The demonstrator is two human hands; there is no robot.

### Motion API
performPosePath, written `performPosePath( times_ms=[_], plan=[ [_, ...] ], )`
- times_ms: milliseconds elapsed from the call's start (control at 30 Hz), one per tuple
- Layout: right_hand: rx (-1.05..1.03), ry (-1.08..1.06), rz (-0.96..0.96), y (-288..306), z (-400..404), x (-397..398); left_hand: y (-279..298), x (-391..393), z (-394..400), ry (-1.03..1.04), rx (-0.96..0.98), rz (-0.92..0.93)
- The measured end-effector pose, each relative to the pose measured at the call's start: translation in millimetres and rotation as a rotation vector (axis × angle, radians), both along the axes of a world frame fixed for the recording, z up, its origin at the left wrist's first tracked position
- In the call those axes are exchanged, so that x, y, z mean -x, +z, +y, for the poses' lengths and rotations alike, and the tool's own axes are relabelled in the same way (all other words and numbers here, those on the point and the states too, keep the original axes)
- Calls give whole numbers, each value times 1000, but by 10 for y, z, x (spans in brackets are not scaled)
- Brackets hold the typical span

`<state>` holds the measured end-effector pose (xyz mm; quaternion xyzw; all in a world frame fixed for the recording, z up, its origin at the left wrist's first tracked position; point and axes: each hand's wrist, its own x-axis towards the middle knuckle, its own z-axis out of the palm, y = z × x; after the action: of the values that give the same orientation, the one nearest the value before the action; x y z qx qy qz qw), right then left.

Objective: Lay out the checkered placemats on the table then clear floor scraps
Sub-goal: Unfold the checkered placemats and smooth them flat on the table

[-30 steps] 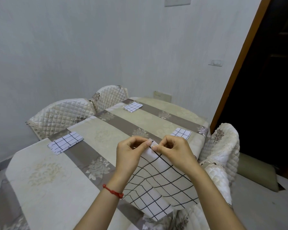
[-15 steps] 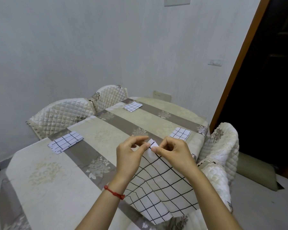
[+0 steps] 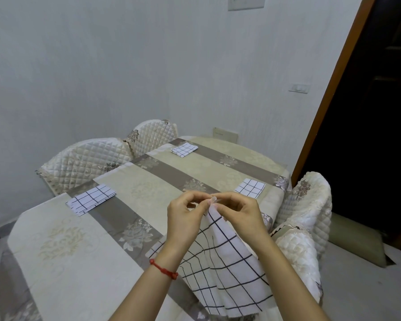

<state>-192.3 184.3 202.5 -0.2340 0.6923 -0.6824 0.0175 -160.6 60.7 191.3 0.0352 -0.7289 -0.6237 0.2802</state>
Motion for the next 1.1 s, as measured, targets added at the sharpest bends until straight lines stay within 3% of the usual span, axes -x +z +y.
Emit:
performPosePath(
  times_ms=[200, 500, 767, 1100],
  plan=[
    [64, -195, 37, -87, -71, -32, -21, 5, 47, 35, -25, 25],
    [-21, -316, 110, -194, -45, 44, -80, 83, -26, 131, -54, 19],
    [198, -449, 90, -159, 347, 286, -167, 242, -380, 234, -119, 43],
    [169, -537, 174, -73, 889, 870, -146, 56, -517, 566, -41, 51]
  ],
)
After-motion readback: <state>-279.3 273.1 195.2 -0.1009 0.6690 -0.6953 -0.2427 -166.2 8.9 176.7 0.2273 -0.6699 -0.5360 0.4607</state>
